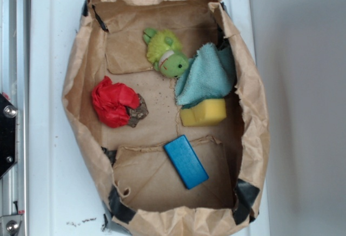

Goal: Grab the rock.

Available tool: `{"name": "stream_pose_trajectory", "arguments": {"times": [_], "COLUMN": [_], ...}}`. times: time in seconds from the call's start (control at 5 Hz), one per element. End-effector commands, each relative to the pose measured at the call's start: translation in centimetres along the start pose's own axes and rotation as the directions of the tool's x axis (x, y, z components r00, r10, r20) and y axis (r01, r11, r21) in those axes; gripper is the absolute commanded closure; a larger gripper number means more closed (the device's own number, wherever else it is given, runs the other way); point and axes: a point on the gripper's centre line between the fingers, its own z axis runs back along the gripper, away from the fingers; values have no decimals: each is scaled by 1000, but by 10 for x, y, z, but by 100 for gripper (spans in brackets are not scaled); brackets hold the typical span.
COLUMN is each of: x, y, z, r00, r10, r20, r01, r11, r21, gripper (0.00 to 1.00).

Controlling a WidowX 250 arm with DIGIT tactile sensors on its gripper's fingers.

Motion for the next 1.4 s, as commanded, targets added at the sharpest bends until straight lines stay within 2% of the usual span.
{"name": "stream_pose_trajectory", "arguments": {"times": [0.0,0.2,0.6,0.8,1.0,1.2], "x": [0,35,86,119,136,142], "y": [0,-5,8,24,30,35], "z": [0,-20,-50,-68,-82,-98], "r00": [1000,998,989,988,989,991], "r10": [0,-36,-67,-86,-108,-117], "r20": [0,42,135,132,103,70], "r01": [0,36,60,80,101,109], "r11": [1000,999,997,996,993,988], "r21": [0,-13,58,49,67,113], "gripper": [0,0,0,0,0,0]}}
